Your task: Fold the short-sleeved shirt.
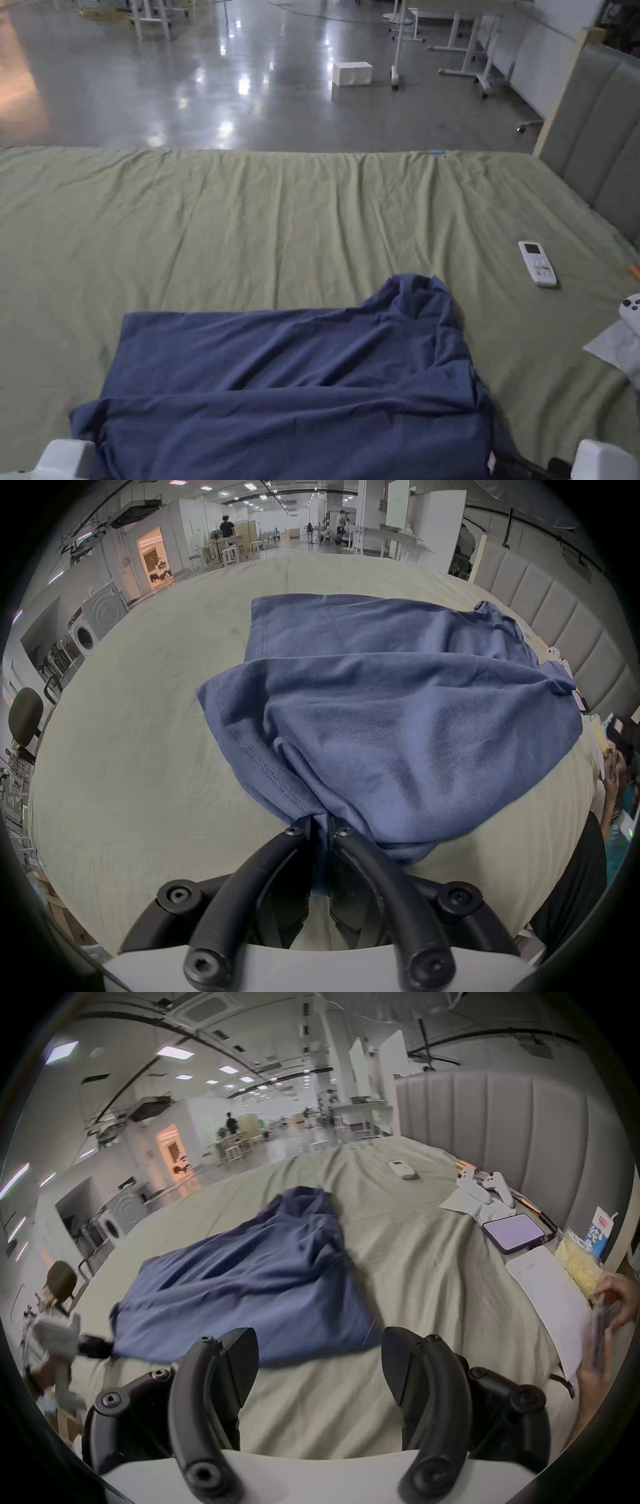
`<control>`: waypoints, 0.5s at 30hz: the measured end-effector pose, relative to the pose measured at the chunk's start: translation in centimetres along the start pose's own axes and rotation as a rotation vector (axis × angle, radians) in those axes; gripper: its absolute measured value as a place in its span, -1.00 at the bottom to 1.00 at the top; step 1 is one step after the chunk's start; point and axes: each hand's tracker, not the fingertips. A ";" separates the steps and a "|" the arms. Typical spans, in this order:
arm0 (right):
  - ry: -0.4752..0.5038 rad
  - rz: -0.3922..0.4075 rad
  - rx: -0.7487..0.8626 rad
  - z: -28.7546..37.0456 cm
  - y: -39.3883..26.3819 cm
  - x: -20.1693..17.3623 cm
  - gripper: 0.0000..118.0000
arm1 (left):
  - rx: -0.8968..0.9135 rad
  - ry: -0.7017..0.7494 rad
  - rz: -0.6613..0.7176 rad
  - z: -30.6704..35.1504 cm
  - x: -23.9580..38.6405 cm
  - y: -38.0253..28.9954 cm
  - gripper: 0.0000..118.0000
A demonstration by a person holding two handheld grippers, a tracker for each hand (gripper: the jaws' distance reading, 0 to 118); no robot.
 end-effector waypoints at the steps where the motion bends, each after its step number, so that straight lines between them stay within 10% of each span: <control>1: -0.009 -0.002 0.004 -1.4 0.4 0.2 0.31 | 0.005 0.003 -0.003 0.1 0.0 -0.1 -0.83; 7: -0.144 0.065 -0.195 -9.9 0.8 1.1 0.23 | 0.006 -0.009 0.001 0.0 -0.3 0.0 -0.83; 12: -0.083 0.095 -0.166 -8.5 -1.1 -0.9 -0.78 | 0.055 -0.028 0.042 0.0 -0.9 -1.0 -0.83; 15: -0.075 0.075 -0.163 -8.5 -0.7 -0.2 -0.85 | 0.060 -0.066 0.092 0.2 -1.8 -0.8 -0.83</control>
